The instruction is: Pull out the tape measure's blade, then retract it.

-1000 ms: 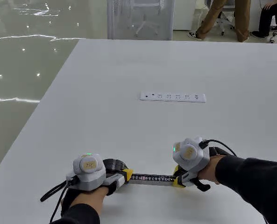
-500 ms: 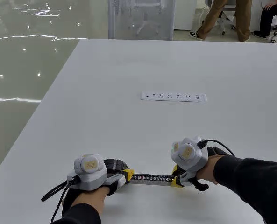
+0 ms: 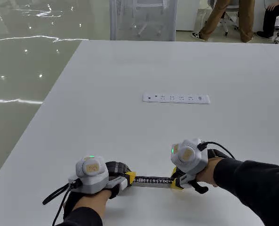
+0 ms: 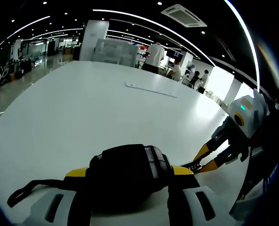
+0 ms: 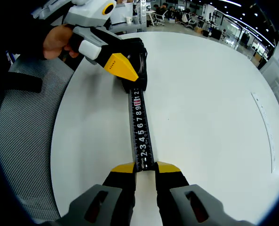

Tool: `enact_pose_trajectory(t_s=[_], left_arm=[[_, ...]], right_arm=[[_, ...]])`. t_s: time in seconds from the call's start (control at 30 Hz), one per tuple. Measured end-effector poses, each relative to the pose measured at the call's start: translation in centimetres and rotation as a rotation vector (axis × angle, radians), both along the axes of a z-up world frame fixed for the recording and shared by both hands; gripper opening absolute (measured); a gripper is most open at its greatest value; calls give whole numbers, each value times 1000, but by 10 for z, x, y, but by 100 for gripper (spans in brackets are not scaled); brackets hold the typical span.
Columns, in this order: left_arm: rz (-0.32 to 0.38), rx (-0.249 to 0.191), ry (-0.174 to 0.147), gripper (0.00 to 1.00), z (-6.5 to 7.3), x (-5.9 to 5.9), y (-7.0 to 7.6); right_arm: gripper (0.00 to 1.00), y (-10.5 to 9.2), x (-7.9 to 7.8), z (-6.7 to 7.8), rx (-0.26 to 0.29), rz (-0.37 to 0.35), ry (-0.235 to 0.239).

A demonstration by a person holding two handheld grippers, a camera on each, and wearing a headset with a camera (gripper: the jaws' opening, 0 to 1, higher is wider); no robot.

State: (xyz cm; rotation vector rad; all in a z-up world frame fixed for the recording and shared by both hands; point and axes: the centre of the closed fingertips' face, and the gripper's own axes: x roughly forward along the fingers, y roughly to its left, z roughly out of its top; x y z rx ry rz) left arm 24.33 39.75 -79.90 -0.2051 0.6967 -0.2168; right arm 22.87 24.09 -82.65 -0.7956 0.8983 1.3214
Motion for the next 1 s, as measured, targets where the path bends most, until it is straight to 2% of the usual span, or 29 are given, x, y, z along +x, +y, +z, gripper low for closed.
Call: enact_pose_trajectory(t_s=[1.0], left_arm=[[-10,2,8,61,-1,0,0]], right_arm=[[12,26,-1,-1,9,-14,16]])
